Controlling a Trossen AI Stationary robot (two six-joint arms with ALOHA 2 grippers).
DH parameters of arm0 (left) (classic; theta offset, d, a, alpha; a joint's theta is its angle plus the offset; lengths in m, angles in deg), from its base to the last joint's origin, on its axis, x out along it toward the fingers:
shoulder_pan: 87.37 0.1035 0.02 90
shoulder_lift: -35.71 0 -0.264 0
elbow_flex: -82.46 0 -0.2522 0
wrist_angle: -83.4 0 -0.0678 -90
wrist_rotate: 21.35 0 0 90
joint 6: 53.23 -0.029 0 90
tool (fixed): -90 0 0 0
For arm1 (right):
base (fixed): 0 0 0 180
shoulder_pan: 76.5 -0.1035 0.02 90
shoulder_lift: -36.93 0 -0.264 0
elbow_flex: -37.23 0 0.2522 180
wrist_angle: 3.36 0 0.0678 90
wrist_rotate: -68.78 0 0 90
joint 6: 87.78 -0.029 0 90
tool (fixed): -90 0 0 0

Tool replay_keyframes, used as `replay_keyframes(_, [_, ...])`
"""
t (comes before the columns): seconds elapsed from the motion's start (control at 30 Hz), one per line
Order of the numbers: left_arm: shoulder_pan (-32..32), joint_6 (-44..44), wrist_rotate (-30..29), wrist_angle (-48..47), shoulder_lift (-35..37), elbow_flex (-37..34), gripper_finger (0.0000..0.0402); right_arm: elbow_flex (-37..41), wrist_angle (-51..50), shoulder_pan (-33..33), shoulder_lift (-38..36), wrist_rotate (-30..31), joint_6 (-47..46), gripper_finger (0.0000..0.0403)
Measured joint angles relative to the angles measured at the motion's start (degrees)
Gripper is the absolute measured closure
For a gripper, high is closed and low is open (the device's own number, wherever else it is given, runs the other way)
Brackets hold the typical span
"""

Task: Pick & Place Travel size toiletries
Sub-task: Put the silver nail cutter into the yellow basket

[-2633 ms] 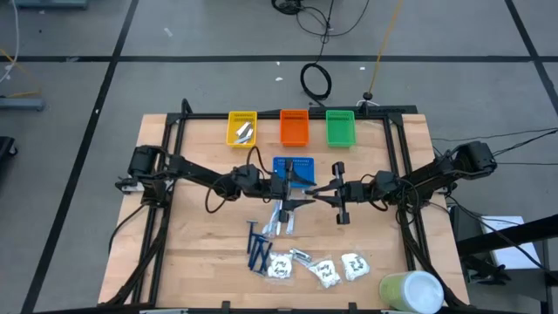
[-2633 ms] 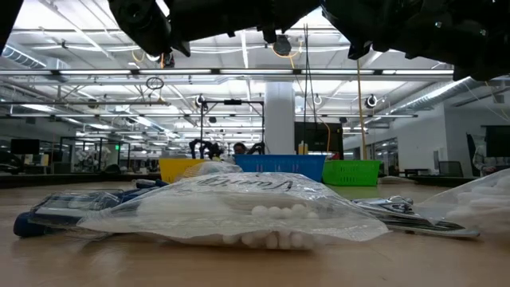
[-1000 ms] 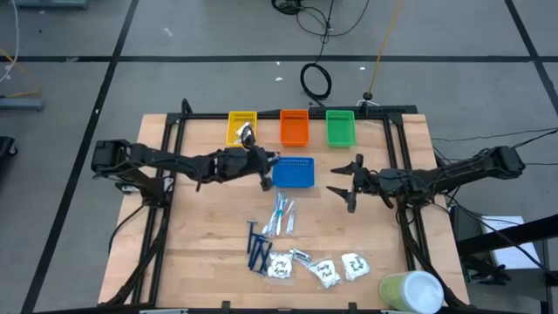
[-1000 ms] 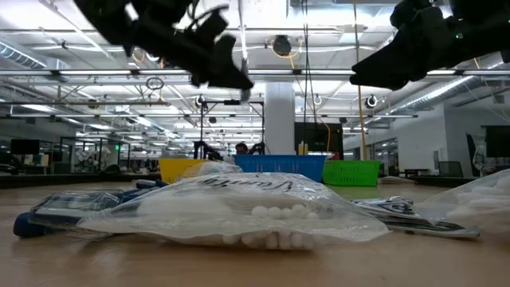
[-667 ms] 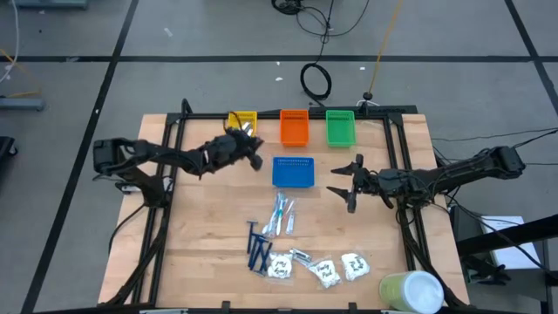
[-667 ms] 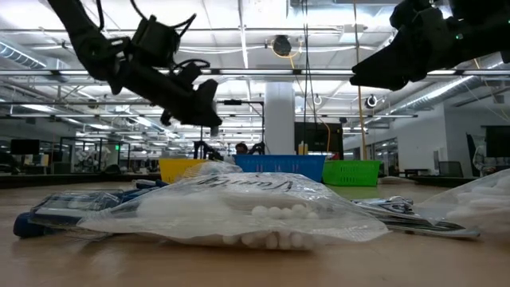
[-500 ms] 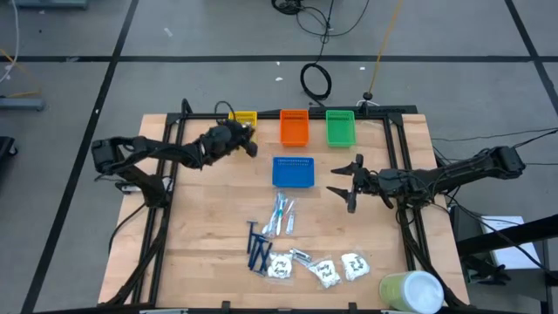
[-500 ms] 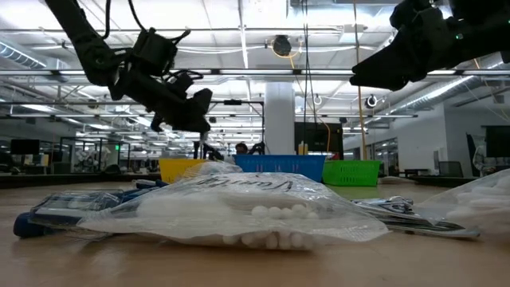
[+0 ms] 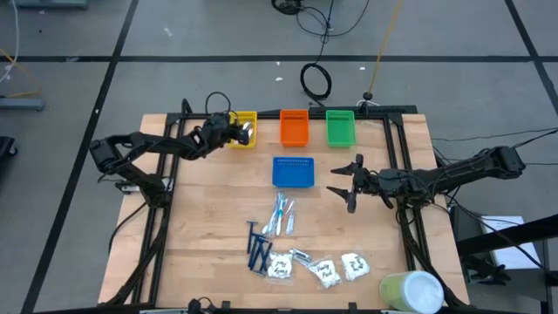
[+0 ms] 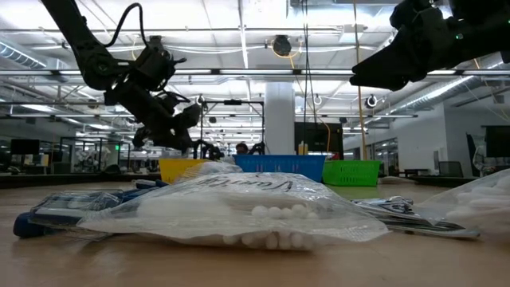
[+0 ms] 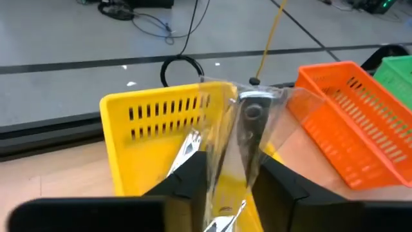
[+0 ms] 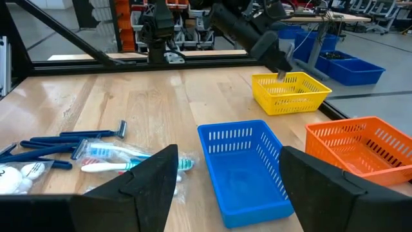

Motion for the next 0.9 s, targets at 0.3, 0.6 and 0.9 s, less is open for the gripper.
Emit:
replay_keyframes(0.3, [-0.7,-0.7,0.2,0.4,0.0,0.0,0.0213,0.0,0.0,0.0,0.0,0.0,0.0,0.0147])
replay_keyframes(0.6, [-1.5,-7.9,15.2,1.8,1.4,0.0,0.0182,0.0,0.1,0.0,1.0,-0.2,-2.8,0.0147])
replay_keyframes(0.9, [-12.5,-15.5,23.7,2.1,12.6,0.0,0.0189,-1.5,14.6,-2.7,17.3,-8.7,-0.5,0.0147])
